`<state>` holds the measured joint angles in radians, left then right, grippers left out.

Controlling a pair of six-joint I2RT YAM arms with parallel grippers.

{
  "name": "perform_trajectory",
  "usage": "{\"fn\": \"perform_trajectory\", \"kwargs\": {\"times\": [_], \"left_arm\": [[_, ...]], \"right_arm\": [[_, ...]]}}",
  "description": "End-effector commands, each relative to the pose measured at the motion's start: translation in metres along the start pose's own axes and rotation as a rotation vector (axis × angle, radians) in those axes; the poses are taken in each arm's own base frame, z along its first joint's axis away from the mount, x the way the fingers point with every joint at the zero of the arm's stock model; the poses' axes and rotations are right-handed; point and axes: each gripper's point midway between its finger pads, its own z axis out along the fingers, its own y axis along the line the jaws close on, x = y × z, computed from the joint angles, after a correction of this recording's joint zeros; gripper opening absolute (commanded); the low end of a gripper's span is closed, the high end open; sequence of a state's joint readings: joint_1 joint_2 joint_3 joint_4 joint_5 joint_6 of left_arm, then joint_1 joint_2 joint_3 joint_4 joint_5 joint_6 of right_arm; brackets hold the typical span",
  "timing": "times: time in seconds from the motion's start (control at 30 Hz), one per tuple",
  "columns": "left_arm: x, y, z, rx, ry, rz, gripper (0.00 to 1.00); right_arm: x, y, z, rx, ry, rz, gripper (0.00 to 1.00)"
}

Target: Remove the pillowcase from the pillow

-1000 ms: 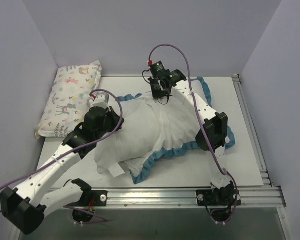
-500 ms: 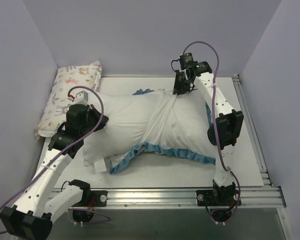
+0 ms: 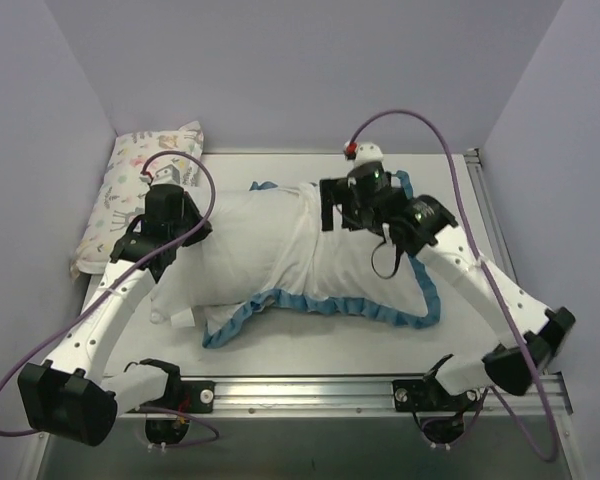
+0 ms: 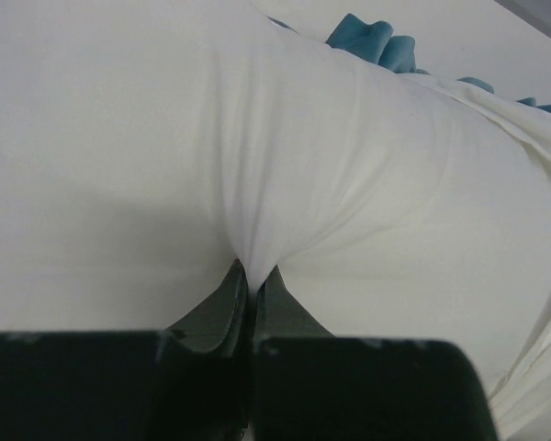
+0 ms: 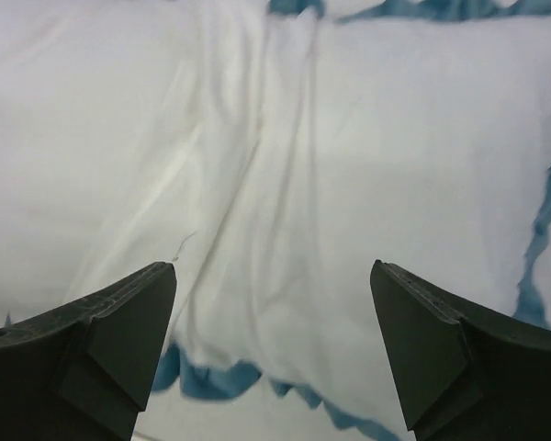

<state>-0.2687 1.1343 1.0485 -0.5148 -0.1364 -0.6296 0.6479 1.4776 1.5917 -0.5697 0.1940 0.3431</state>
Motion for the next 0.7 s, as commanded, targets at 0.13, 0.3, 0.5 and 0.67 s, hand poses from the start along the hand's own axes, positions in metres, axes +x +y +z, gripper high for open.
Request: {"fn": "perform_trajectory", "kwargs": {"times": [0.13, 0.3, 0.5, 0.67], "left_arm": [[-0.032, -0.016, 0.001, 0.025, -0.089, 0.009, 0.0], [-0.036, -0.019, 0.0, 0.028, -0.095, 0.017, 0.0], [-0.039, -0.02, 0.002, 0.024, -0.095, 0.027, 0.0], [-0.063, -0.027, -0.002, 0.036, -0.127, 0.03, 0.0]], "right_arm": [[0.123, 0.06, -0.013, -0.15, 0.04, -0.068, 0.92], [0.166, 0.105, 0.0, -0.16, 0.084, -0.155, 0.96], [0.198, 0.104, 0.026, -0.107, 0.16, -0.176, 0.85], [0.195, 0.038, 0.03, 0.039, 0.158, -0.125, 0.0]]}}
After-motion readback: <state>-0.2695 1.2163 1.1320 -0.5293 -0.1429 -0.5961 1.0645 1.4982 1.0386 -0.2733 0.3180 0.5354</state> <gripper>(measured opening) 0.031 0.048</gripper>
